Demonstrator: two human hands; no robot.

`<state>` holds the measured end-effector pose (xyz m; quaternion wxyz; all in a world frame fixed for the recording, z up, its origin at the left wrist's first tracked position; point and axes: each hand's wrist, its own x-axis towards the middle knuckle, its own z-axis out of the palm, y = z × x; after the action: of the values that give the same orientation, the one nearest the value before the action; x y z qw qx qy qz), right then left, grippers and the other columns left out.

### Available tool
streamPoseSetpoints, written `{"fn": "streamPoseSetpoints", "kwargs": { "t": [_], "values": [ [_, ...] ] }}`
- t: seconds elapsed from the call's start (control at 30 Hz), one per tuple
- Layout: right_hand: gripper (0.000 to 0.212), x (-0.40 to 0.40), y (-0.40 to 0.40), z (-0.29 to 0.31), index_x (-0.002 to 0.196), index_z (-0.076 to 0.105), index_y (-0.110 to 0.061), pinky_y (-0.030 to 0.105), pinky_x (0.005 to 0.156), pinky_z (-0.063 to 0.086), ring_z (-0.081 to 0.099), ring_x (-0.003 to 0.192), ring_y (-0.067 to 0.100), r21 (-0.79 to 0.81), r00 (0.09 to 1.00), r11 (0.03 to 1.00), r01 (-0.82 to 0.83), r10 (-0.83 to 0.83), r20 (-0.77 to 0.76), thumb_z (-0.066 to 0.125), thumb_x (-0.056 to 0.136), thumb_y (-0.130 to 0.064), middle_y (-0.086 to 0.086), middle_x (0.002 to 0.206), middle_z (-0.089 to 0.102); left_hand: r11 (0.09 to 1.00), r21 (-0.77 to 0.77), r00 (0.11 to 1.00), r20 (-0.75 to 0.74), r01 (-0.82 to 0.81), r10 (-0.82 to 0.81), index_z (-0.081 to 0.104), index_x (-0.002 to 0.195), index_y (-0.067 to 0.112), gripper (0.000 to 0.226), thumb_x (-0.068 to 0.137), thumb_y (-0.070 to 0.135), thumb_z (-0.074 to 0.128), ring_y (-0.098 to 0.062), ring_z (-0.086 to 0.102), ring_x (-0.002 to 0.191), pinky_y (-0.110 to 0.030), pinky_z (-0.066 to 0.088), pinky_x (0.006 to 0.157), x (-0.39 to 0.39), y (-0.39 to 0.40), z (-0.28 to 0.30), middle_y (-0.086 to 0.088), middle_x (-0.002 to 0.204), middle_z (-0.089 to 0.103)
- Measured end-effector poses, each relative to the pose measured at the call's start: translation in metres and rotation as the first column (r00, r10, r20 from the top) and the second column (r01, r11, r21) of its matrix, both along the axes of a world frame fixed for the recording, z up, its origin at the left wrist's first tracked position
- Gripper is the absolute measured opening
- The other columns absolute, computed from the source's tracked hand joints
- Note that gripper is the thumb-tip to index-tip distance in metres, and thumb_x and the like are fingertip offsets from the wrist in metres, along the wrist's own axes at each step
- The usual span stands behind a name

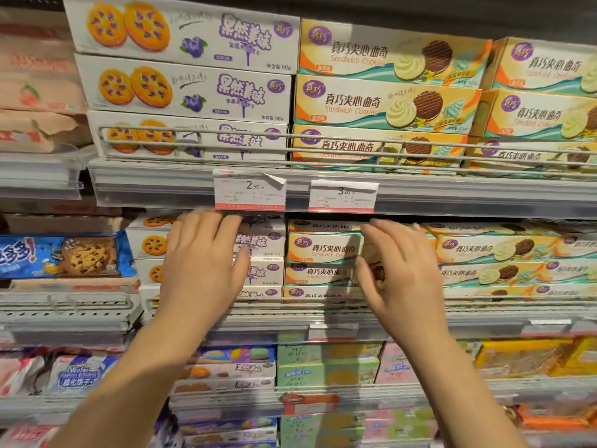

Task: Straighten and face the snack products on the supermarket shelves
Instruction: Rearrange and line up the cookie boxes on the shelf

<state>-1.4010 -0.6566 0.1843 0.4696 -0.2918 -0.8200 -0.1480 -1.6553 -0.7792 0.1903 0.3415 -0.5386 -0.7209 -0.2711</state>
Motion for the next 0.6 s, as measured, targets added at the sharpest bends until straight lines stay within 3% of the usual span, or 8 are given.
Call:
{"fn": "streamPoseSetpoints", "kwargs": {
  "t": [0.1, 0.2, 0.3, 0.47, 0.6],
  "values": [
    [0.044, -0.020, 0.005, 0.004, 0.130, 0.061, -0.012, 0.056, 0.116, 0.035, 0.055, 0.125, 0.030, -0.042, 0.990, 0.996, 0.080, -0.075, 0.119, 0.055, 0.095, -0.039, 0.008, 0.131, 0.063, 0.990, -0.130, 0.999, -0.018, -0.049, 0.047, 0.060, 0.119, 0.008, 0.045, 0.093, 0.042, 0.043, -0.041, 0.056, 0.108, -0.058, 0.035, 0.107, -0.008, 0.004, -0.003, -0.016, 0.105, 0.064],
    [0.042, -0.027, 0.012, 0.002, 0.123, 0.062, -0.017, 0.057, 0.115, 0.033, 0.058, 0.116, 0.030, -0.029, 0.965, 0.985, 0.168, -0.159, 0.207, 0.050, 0.095, -0.045, 0.006, 0.125, 0.065, 0.996, -0.078, 0.997, -0.074, -0.031, 0.026, 0.063, 0.116, 0.010, 0.038, 0.094, 0.039, 0.053, -0.039, 0.057, 0.104, -0.055, 0.035, 0.105, -0.016, 0.005, -0.011, -0.014, 0.102, 0.064],
    [0.037, -0.029, 0.015, 0.001, 0.120, 0.063, -0.018, 0.057, 0.114, 0.033, 0.059, 0.112, 0.030, -0.022, 0.963, 0.981, 0.192, -0.184, 0.199, 0.054, 0.096, -0.044, 0.005, 0.121, 0.066, 0.999, -0.048, 0.995, -0.101, -0.016, 0.012, 0.064, 0.115, 0.011, 0.038, 0.087, 0.032, 0.076, -0.038, 0.058, 0.100, -0.052, 0.037, 0.098, -0.024, 0.006, -0.011, -0.014, 0.100, 0.065],
    [0.035, -0.033, 0.018, 0.002, 0.118, 0.065, -0.017, 0.056, 0.116, 0.032, 0.061, 0.113, 0.031, -0.029, 0.958, 0.977, 0.213, -0.203, 0.202, 0.063, 0.094, -0.042, 0.007, 0.120, 0.068, 0.997, -0.070, 0.995, -0.097, 0.026, -0.033, 0.062, 0.120, 0.014, 0.056, 0.081, 0.050, 0.079, -0.037, 0.056, 0.103, -0.050, 0.038, 0.093, -0.036, 0.005, -0.012, -0.013, 0.105, 0.065],
    [0.037, -0.033, 0.018, 0.000, 0.119, 0.064, -0.016, 0.056, 0.116, 0.032, 0.060, 0.113, 0.032, -0.009, 0.957, 0.975, 0.220, -0.214, 0.196, 0.060, 0.095, -0.044, 0.007, 0.117, 0.067, 0.999, -0.040, 0.996, -0.076, 0.036, -0.039, 0.061, 0.117, 0.013, 0.065, 0.068, 0.048, 0.086, -0.039, 0.057, 0.098, -0.049, 0.039, 0.087, -0.033, 0.007, -0.010, -0.015, 0.102, 0.063]
  ]
}}
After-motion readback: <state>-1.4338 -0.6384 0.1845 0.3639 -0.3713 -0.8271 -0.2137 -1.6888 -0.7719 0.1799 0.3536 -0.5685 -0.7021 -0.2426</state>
